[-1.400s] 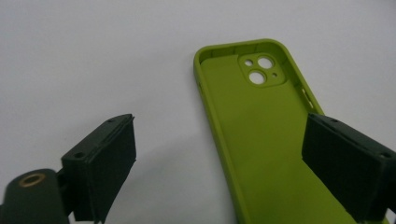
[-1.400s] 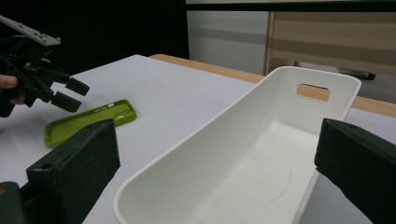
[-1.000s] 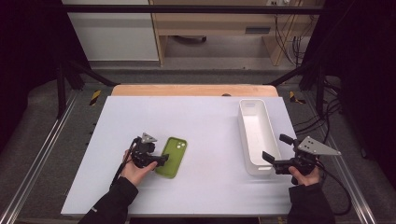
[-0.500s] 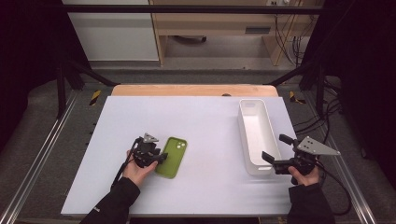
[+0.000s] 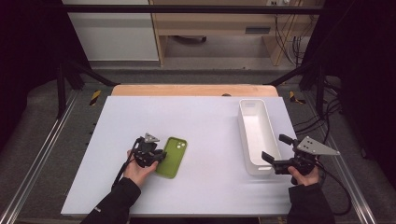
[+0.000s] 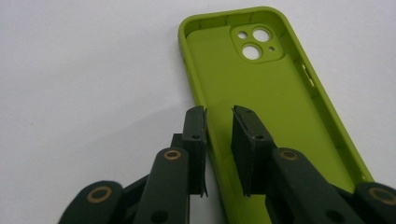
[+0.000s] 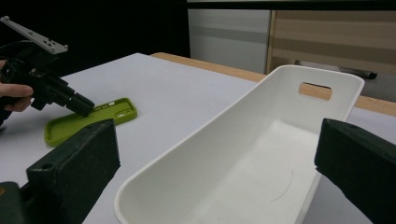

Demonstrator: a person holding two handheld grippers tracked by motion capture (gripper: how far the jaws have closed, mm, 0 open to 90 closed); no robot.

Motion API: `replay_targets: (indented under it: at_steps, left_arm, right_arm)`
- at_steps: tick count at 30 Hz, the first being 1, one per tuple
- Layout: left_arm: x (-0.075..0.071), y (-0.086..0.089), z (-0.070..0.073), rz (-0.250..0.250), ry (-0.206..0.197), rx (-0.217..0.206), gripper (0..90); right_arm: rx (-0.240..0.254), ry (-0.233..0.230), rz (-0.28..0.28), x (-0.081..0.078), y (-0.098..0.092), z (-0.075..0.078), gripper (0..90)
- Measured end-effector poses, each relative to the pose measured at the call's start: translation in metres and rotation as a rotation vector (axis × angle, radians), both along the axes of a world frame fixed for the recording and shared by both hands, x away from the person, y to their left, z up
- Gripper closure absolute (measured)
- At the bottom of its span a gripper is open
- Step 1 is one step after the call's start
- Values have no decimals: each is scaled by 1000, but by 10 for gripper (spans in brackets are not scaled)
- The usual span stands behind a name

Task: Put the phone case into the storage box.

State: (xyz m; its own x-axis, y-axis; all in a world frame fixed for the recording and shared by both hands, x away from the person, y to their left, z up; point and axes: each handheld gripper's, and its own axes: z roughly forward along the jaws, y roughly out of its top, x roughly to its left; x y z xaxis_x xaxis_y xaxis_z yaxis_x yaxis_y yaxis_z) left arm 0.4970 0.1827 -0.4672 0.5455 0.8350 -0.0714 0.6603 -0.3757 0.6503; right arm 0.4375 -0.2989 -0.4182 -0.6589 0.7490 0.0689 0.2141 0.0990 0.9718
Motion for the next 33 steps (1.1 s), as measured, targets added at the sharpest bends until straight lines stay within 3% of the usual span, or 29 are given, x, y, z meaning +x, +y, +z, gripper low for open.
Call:
replay_targets:
  at_steps: [5, 22, 33]
  left_arm:
    - [1, 1, 0, 8, 0, 1, 806]
    - [1, -2, 2, 19, -19, 45, 867]
    - [1, 0, 4, 14, -32, 36, 873]
  right_arm:
    - [2, 4, 2, 0, 0, 0, 5]
    - [-3, 6, 2, 0, 1, 0, 5]
    - [-3, 6, 1, 0, 1, 0, 5]
